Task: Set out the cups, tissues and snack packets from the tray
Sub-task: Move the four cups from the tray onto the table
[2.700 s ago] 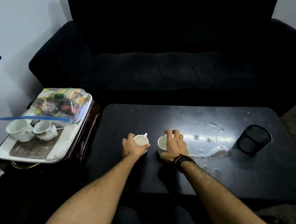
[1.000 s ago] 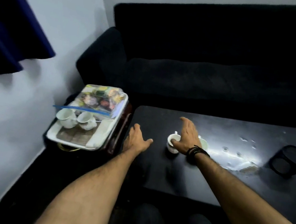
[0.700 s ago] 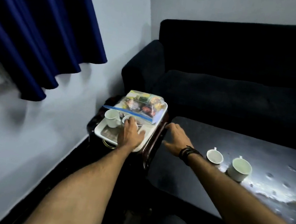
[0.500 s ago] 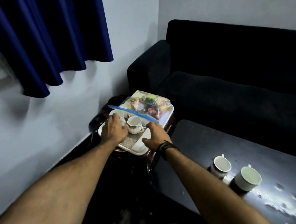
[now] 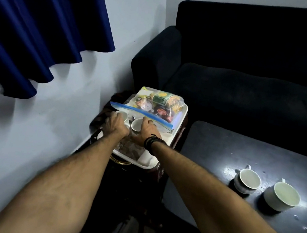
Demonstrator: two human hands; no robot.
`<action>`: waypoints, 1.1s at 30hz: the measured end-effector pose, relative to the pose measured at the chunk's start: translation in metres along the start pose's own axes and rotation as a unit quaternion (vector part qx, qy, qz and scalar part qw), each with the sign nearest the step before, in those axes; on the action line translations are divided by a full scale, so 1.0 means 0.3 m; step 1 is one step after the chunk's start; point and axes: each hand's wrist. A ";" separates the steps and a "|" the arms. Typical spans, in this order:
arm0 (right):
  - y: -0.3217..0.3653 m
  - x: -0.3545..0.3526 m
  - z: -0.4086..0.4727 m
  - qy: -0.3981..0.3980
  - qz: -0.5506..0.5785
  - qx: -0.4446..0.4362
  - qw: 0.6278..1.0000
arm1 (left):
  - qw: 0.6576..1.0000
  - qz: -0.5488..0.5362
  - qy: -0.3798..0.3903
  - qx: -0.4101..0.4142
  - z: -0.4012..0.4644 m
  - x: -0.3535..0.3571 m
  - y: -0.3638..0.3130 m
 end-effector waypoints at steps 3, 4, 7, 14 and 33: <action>-0.009 0.004 0.028 0.007 -0.015 -0.011 1.000 | 0.999 0.019 0.018 0.021 0.031 0.009 0.011; -0.020 0.007 0.029 0.011 -0.026 -0.016 0.999 | 0.999 0.022 0.032 0.024 0.035 0.010 0.015; -0.051 0.010 0.015 0.020 -0.046 -0.038 0.998 | 0.995 0.054 0.073 0.041 0.038 0.011 0.024; -0.081 -0.020 -0.079 -0.060 -0.113 -0.162 0.979 | 0.994 0.055 0.067 0.059 -0.018 -0.008 0.058; -0.548 -0.712 -0.456 -0.231 0.012 -0.015 0.973 | 0.983 -0.141 0.024 0.119 -0.368 -0.132 -0.497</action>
Point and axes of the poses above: each hand's wrist, its own z-axis towards the middle knuckle, its own x-axis out of the palm, y = z × x, and after that the axes turned 6 degrees about -z, right-handed
